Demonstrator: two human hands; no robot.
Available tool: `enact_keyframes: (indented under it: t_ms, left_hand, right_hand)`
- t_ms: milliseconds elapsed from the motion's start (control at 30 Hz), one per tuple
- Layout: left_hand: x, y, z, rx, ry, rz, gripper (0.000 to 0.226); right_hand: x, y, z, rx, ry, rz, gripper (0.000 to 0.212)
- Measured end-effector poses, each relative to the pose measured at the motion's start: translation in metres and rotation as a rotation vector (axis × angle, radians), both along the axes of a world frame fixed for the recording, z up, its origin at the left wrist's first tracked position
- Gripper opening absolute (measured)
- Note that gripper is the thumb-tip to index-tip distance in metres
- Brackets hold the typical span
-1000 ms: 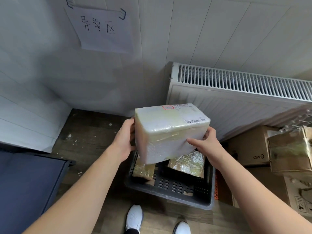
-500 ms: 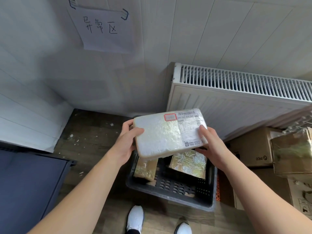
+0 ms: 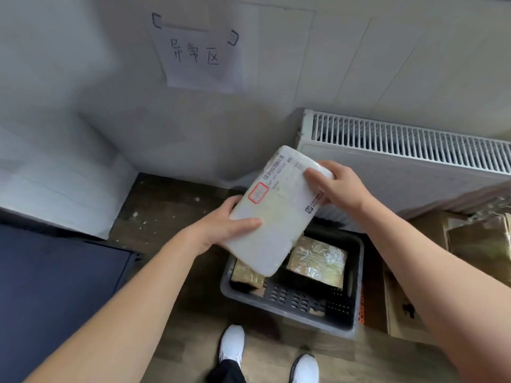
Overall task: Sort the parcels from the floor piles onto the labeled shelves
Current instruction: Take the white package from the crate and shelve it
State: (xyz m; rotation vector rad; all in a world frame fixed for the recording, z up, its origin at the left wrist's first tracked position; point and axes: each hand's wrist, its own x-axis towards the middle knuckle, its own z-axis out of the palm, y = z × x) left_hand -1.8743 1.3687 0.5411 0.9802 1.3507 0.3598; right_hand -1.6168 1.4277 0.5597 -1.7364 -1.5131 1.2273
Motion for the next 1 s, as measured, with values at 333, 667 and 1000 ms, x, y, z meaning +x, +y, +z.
enact_keyframes:
  t_ms: [333, 667, 1000]
  left_hand:
    - [-0.004, -0.006, 0.013, 0.051, -0.302, 0.316, 0.048]
    - [0.007, -0.013, -0.006, 0.163, -0.333, 0.507, 0.053]
    - [0.002, -0.018, -0.016, 0.029, -0.296, 0.568, 0.038]
  right_hand:
    - [-0.068, 0.03, 0.026, 0.13, 0.1, -0.005, 0.081]
    - [-0.098, 0.006, 0.011, 0.029, 0.072, 0.072, 0.077]
    - [-0.09, 0.008, 0.004, -0.045, -0.048, 0.125, 0.058]
